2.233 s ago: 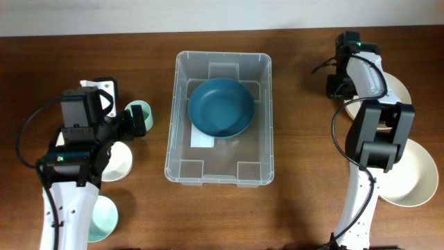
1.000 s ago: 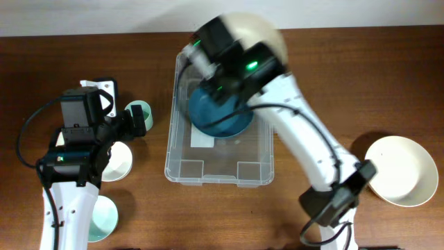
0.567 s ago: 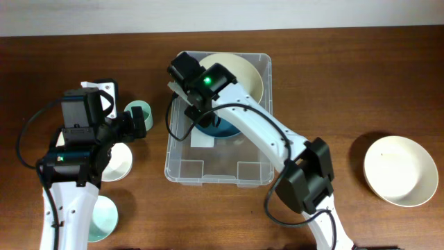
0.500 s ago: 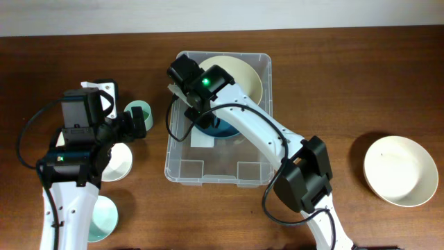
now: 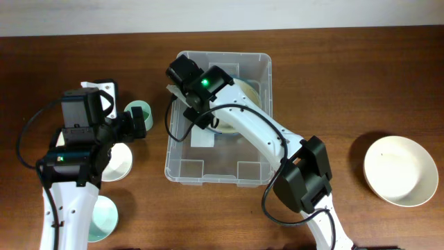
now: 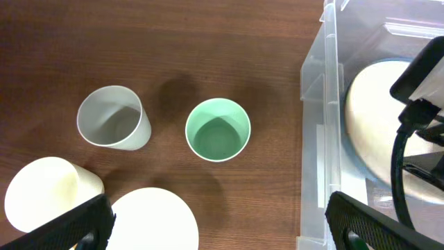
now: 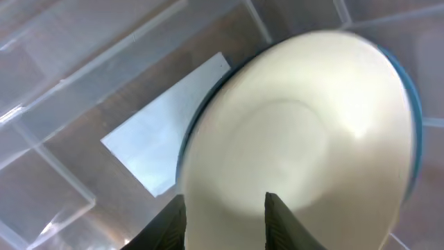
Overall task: Pack container
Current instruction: 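Carry the cream bowl into the container on top of the plate, then move the right gripper to the second cream bowl at right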
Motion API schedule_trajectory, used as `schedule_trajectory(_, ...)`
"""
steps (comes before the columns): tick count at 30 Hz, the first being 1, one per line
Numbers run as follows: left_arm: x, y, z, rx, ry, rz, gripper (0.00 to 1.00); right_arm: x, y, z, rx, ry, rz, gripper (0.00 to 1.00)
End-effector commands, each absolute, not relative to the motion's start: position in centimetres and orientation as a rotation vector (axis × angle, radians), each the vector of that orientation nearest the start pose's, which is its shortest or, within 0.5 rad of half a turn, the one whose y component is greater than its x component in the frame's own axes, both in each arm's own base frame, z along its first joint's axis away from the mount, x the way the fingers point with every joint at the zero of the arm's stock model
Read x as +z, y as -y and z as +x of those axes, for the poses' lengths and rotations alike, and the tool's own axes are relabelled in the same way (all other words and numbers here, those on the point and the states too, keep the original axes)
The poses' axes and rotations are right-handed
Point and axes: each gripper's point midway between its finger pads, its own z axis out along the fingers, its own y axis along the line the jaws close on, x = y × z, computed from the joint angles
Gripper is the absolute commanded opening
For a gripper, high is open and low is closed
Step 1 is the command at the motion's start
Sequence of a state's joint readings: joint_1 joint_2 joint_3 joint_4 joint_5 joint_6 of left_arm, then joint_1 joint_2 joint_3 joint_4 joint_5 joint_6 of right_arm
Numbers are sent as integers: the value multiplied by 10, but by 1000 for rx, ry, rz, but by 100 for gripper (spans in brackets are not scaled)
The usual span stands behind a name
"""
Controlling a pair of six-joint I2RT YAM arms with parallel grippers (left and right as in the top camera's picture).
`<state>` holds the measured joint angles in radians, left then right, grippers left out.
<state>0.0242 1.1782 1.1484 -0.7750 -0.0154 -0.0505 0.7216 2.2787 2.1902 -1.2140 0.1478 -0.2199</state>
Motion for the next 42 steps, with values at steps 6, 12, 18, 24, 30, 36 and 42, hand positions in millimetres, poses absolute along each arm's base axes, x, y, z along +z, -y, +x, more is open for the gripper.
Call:
schedule_trajectory(6,240,-14,338,12,-2355,-115,99,208,-299,404,-58,-2436,-1047,32)
schedule_trajectory(12,240,-14,338,12,-2355,-115,99,305,-216,429,-74,-2379,-445,36)
schedule_trajectory(18,240,-14,338,12,-2355,-115,99,357,-64,420,-41,-2349,347,51)
schedule_trajectory(24,240,-14,338,12,-2355,-115,99,328,58,388,-54,-2443,815,66)
schedule_trajectory(30,240,-14,338,11,-2355,-115,99,267,127,367,-130,-2540,1116,68)
schedule_trajectory(36,240,-14,338,12,-2355,-115,99,177,157,346,-186,-2649,1334,72)
schedule_trajectory(42,240,-14,338,12,-2355,-115,100,102,161,323,-209,-2719,1413,72)
